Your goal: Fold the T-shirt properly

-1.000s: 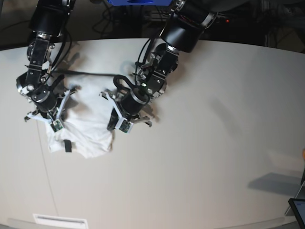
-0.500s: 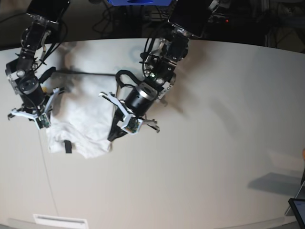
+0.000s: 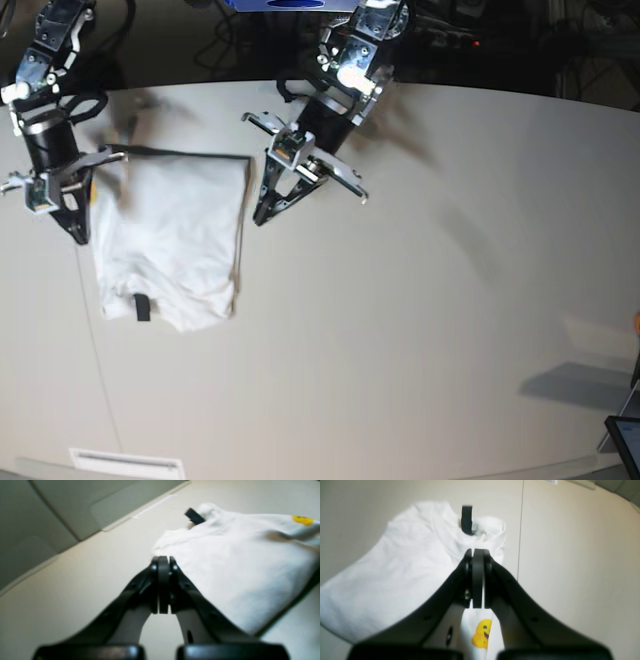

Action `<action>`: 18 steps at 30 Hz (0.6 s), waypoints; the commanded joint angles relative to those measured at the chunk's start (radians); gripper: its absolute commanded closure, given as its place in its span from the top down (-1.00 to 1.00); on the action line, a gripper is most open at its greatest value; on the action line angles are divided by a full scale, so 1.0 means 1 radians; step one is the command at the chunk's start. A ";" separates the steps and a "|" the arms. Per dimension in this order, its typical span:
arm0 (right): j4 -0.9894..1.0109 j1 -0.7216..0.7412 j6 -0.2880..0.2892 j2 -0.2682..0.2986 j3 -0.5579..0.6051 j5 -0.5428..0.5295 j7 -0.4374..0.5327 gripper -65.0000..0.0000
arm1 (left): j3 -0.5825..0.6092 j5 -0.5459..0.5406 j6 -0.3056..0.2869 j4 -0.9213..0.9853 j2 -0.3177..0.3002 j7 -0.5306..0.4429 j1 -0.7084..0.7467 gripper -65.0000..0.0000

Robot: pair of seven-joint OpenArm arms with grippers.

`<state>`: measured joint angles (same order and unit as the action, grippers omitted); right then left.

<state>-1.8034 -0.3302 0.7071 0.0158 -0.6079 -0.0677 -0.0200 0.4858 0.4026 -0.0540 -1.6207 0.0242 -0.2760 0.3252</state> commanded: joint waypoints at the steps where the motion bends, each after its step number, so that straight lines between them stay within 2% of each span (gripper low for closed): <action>1: -0.006 -0.019 -0.009 0.011 -0.024 -0.047 0.062 -1.00 | -0.009 -0.003 0.036 -0.022 -0.002 -0.072 0.018 -1.00; 3: 0.020 -0.054 -0.009 0.011 -0.062 -0.106 0.145 -1.00 | -0.032 0.002 0.065 -0.034 -0.022 -0.144 0.051 -1.00; 7: 0.073 -0.114 -0.009 0.011 -0.148 -0.137 0.256 -1.00 | -0.042 0.002 0.065 -0.043 -0.068 -0.211 0.124 -1.00; 12: 0.110 -0.223 -0.009 0.011 -0.225 -0.139 0.262 -1.00 | -0.085 -0.003 0.065 -0.043 -0.163 -0.282 0.243 -1.00; 18: 0.152 -0.318 -0.009 0.009 -0.284 -0.139 0.262 -1.00 | -0.272 0.002 0.065 -0.036 -0.172 -0.412 0.401 -1.00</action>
<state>-1.6424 -0.6319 0.6933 0.0185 -0.8806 -0.1860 0.2142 0.2104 0.4103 0.0017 -1.6447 -0.1471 -0.6613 0.7147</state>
